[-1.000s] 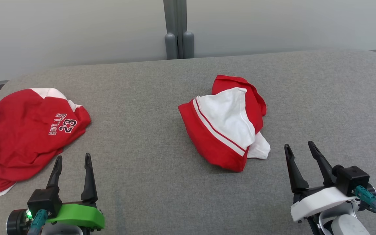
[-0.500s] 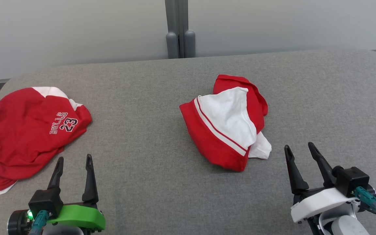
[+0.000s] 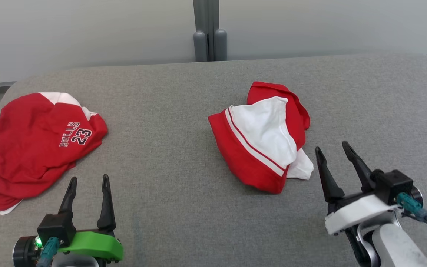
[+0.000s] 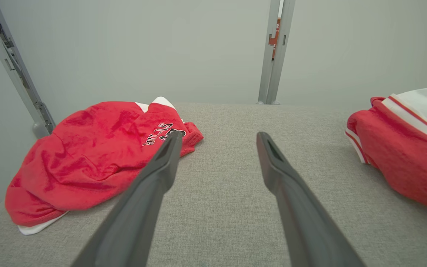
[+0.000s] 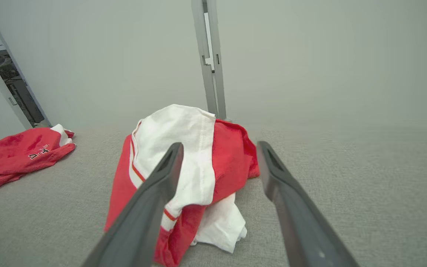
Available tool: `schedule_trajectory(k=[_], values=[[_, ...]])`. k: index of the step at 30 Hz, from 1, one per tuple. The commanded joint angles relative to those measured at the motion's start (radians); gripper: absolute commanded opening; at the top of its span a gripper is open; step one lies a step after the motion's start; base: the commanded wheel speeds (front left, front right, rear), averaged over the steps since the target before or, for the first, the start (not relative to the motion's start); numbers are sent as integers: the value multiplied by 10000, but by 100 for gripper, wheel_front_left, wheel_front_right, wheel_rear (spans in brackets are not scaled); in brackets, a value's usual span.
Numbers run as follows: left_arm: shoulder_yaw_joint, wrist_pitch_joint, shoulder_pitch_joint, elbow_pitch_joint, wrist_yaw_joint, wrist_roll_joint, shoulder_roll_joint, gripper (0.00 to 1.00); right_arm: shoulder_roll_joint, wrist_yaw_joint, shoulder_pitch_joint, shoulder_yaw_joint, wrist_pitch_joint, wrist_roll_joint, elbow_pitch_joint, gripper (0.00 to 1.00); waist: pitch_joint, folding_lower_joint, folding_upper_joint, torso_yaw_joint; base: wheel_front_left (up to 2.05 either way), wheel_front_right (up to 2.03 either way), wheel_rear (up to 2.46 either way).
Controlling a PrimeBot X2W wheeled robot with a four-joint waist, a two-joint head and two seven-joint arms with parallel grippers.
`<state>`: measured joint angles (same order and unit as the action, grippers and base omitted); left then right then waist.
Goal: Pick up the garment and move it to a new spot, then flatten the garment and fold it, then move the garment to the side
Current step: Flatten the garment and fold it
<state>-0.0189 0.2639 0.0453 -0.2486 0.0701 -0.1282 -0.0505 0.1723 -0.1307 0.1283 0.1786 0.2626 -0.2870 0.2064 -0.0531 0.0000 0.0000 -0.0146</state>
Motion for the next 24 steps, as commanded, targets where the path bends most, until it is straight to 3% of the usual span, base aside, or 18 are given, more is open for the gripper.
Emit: schedule_trajectory(k=[1,11,24], values=[[33,9,202,-4,-21,-2,-4,100,156,-1,381,153,34,-11,64,100,-137,0,0,-92,0,0,0],[512,7,735,-64,-77,-86,-7,100,1110,-1,3080,1155,34,-355,1409,100,-877,0,0,-700,0,0,0],[1293,9,1294,-172,-285,-343,-6,100,1643,-1,5344,2820,-13,-1953,4854,100,-1670,0,0,-1715,0,0,0]])
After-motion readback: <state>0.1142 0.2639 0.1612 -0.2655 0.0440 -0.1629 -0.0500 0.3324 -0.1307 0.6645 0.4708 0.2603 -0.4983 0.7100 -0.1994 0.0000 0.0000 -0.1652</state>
